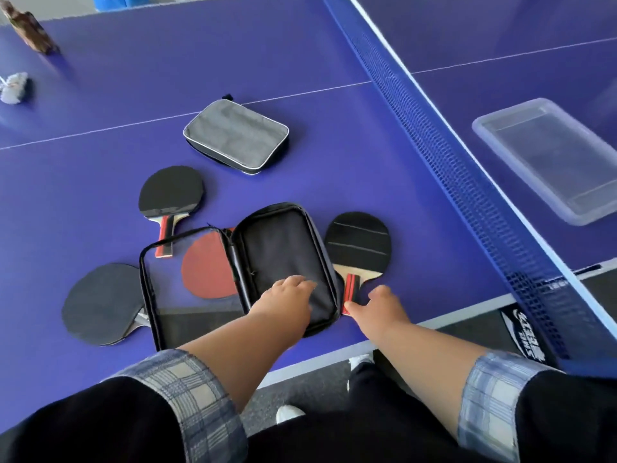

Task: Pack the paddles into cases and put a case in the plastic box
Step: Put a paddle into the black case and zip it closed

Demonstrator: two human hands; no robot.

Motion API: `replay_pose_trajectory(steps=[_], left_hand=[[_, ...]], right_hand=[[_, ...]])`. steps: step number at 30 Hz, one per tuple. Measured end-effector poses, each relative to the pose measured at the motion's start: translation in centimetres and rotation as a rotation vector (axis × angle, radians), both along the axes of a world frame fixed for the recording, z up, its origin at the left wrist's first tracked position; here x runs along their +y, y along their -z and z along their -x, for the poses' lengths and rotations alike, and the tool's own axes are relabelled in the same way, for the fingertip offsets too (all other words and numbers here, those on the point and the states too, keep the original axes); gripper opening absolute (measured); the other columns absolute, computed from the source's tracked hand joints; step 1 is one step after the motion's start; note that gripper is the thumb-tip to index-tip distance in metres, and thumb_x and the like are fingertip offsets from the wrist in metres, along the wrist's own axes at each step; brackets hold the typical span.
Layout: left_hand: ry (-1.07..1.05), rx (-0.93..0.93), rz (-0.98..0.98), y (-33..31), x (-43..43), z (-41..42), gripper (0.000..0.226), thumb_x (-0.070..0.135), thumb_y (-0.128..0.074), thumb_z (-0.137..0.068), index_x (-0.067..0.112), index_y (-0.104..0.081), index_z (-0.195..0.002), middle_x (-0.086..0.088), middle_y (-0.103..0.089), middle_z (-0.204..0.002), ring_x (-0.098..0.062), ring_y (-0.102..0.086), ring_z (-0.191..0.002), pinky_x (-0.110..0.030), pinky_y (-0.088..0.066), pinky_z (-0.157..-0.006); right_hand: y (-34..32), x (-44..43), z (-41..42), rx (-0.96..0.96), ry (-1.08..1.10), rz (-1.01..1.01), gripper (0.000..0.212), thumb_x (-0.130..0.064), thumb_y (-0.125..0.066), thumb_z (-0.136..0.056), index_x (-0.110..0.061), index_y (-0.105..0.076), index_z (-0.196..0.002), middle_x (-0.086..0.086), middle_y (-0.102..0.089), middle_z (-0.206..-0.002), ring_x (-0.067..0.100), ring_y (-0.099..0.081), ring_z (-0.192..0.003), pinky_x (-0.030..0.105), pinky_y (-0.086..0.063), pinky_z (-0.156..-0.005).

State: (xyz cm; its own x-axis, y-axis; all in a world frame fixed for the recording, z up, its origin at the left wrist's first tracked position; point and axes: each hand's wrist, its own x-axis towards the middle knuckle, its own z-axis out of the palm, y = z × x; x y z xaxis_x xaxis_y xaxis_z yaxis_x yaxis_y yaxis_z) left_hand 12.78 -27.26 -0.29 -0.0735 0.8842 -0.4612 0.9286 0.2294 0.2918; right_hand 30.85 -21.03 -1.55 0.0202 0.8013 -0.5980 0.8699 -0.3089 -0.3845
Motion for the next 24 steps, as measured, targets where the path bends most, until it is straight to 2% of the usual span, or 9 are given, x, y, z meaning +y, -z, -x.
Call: replay_pose_trajectory(steps=[3, 7, 9, 11, 14, 17, 19, 21, 24], left_hand=[[-0.004, -0.088, 0.037, 0.7, 1.8, -1.9, 0.049, 0.022, -0.044, -0.099, 0.029, -0.038, -0.147, 0.004, -0.038, -0.151, -0.024, -0.044, -0.132, -0.041, -0.041, -0.105], [0.039, -0.110, 0.056, 1.1, 4.1, -3.7, 0.044, 0.018, -0.045, -0.096, 0.021, -0.049, -0.140, -0.001, -0.048, -0.141, -0.024, -0.053, -0.121, -0.035, -0.046, -0.095], [-0.075, -0.183, 0.046, 1.3, 5.2, -4.4, 0.029, 0.018, -0.045, -0.094, 0.016, -0.060, -0.119, -0.007, -0.060, -0.121, -0.029, -0.058, -0.107, -0.034, -0.047, -0.086], [-0.259, -0.255, 0.067, 1.4, 6.1, -4.7, 0.018, 0.024, -0.045, -0.092, 0.019, -0.058, -0.104, -0.005, -0.065, -0.101, -0.029, -0.060, -0.090, -0.033, -0.048, -0.075], [-0.338, -0.280, 0.124, 1.8, 7.0, -5.0, 0.032, 0.027, -0.045, -0.091, 0.020, -0.056, -0.120, -0.005, -0.066, -0.107, -0.027, -0.061, -0.092, -0.033, -0.048, -0.078], [-0.354, -0.296, 0.142, 2.2, 6.9, -5.0, 0.043, 0.021, -0.044, -0.092, 0.022, -0.050, -0.135, -0.007, -0.066, -0.115, -0.028, -0.062, -0.100, -0.036, -0.052, -0.087], [-0.423, -0.363, 0.128, 2.5, 6.7, -4.9, 0.047, 0.015, -0.046, -0.093, 0.021, -0.047, -0.140, -0.009, -0.065, -0.121, -0.029, -0.064, -0.106, -0.036, -0.053, -0.089], [-0.511, -0.426, 0.122, 2.6, 6.6, -4.7, 0.047, 0.013, -0.047, -0.093, 0.020, -0.048, -0.140, -0.012, -0.064, -0.124, -0.031, -0.065, -0.107, -0.039, -0.055, -0.090], [-0.541, -0.465, 0.132, 2.6, 6.8, -4.6, 0.041, 0.015, -0.050, -0.091, 0.015, -0.053, -0.132, -0.017, -0.067, -0.118, -0.035, -0.067, -0.103, -0.046, -0.056, -0.089]], right_hand=[[0.5, 0.1, 0.7, -0.007, -0.033, 0.040, 0.053, -0.053, -0.069, -0.078, -0.015, -0.057, -0.113, 0.005, -0.061, -0.112, 0.028, -0.064, -0.096, 0.035, -0.051, -0.073], [1.0, 0.4, 1.7, 0.054, 0.029, 0.058, 0.034, -0.042, -0.069, -0.079, -0.014, -0.064, -0.098, 0.005, -0.068, -0.094, 0.029, -0.065, -0.081, 0.030, -0.044, -0.059], [0.9, 0.8, 1.6, 0.094, 0.085, 0.103, 0.023, -0.035, -0.063, -0.085, -0.012, -0.063, -0.089, 0.005, -0.065, -0.083, 0.029, -0.058, -0.072, 0.028, -0.040, -0.055], [0.8, 1.4, 1.0, 0.124, 0.092, 0.120, 0.019, -0.027, -0.056, -0.089, -0.014, -0.055, -0.075, 0.004, -0.058, -0.074, 0.028, -0.053, -0.068, 0.029, -0.041, -0.057], [0.6, 1.8, 0.2, 0.103, 0.020, 0.099, 0.027, -0.024, -0.054, -0.089, -0.015, -0.042, -0.067, 0.003, -0.049, -0.065, 0.021, -0.043, -0.055, 0.028, -0.028, -0.047], [0.5, 2.2, 0.6, 0.087, 0.015, 0.122, 0.027, -0.038, -0.065, -0.085, -0.014, -0.054, -0.078, 0.005, -0.059, -0.077, 0.023, -0.048, -0.062, 0.028, -0.031, -0.049], [0.7, 2.6, 1.5, 0.109, 0.084, 0.143, 0.038, -0.040, -0.074, -0.079, -0.011, -0.061, -0.099, 0.008, -0.066, -0.097, 0.026, -0.055, -0.073, 0.027, -0.036, -0.053], [1.0, 3.1, 2.6, 0.094, 0.192, 0.170, 0.056, -0.038, -0.080, -0.077, -0.009, -0.055, -0.117, 0.010, -0.063, -0.115, 0.029, -0.065, -0.089, 0.031, -0.046, -0.061], [1.6, 3.8, 3.6, 0.070, 0.293, 0.208, 0.053, -0.032, -0.080, -0.080, -0.008, -0.056, -0.121, 0.012, -0.063, -0.123, 0.031, -0.066, -0.104, 0.034, -0.051, -0.075]])
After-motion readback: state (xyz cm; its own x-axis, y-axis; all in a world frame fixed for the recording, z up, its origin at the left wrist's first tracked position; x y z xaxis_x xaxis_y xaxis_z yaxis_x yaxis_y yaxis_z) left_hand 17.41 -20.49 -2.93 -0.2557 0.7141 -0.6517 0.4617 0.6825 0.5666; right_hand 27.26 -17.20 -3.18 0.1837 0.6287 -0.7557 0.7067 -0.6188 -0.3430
